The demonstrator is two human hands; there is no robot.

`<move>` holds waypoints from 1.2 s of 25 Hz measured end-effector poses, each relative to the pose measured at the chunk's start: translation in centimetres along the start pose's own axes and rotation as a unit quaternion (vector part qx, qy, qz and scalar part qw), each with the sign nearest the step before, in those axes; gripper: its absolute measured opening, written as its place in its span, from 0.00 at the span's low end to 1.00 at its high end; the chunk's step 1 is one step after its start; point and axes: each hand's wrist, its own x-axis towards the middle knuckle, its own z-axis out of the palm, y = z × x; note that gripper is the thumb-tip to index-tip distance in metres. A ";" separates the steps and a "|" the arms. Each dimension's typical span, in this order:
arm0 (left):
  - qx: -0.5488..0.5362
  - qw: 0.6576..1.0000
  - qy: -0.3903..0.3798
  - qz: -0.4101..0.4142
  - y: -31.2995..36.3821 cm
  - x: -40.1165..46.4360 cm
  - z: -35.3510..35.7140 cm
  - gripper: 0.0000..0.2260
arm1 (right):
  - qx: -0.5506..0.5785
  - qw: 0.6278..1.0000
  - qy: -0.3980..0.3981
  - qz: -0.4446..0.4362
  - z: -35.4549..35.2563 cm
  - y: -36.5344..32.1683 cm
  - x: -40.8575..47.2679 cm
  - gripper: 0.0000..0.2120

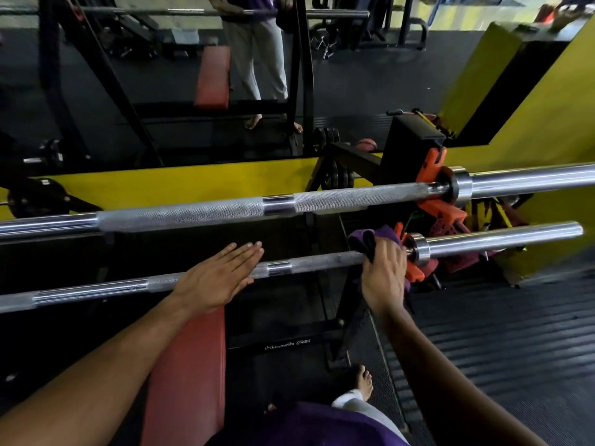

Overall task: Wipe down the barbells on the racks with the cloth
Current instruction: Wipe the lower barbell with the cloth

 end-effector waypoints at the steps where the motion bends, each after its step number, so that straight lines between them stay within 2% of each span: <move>1: 0.000 1.000 0.002 -0.003 0.1 0.0 0.0 0.27 | 0.009 1.000 0.001 -0.007 0.4 -1.4 -0.2 0.14; 6: 0.007 1.000 0.005 0.000 0.3 -0.1 -0.3 0.28 | 0.034 0.988 -0.083 -0.122 3.1 -11.0 -3.3 0.21; 8: 0.009 1.000 0.008 0.001 0.4 -0.1 -0.4 0.28 | 0.041 0.983 -0.108 -0.146 3.4 -11.8 -3.8 0.23; 10: 0.015 1.000 0.014 -0.005 0.5 -0.1 -0.6 0.28 | 0.040 0.979 -0.112 -0.167 2.6 -9.4 -3.3 0.24; 12: 0.025 0.999 0.025 -0.016 0.8 -0.2 -0.6 0.28 | 0.028 0.985 -0.104 -0.134 1.3 -5.5 -2.3 0.23; 15: 0.037 0.998 0.040 -0.042 1.5 -0.4 -0.6 0.28 | 0.002 0.997 -0.060 -0.039 -1.1 -0.2 -0.4 0.21; 18: 0.043 0.997 0.037 -0.052 1.7 -0.5 -0.6 0.28 | -0.009 0.998 -0.050 -0.025 -1.9 1.6 0.1 0.16; 20: 0.044 0.997 0.027 -0.050 1.6 -0.4 -0.6 0.28 | 0.006 0.999 -0.036 -0.009 -1.2 0.5 0.1 0.15; 23: 0.038 0.998 0.012 -0.050 1.6 -0.4 -0.6 0.28 | 0.014 0.999 -0.032 -0.020 0.7 -3.6 -1.0 0.19; 26: 0.033 0.998 0.007 -0.057 1.5 -0.4 -0.8 0.28 | 0.070 0.990 -0.076 -0.093 2.1 -9.1 -3.3 0.26; 28: 0.026 0.998 0.001 -0.064 1.7 -0.3 -1.0 0.27 | 0.109 0.980 -0.115 -0.123 2.1 -10.8 -5.1 0.25; 30: 0.020 0.994 0.007 -0.108 2.3 -0.7 -0.9 0.27 | 0.154 0.972 -0.134 -0.114 1.0 -10.2 -6.4 0.24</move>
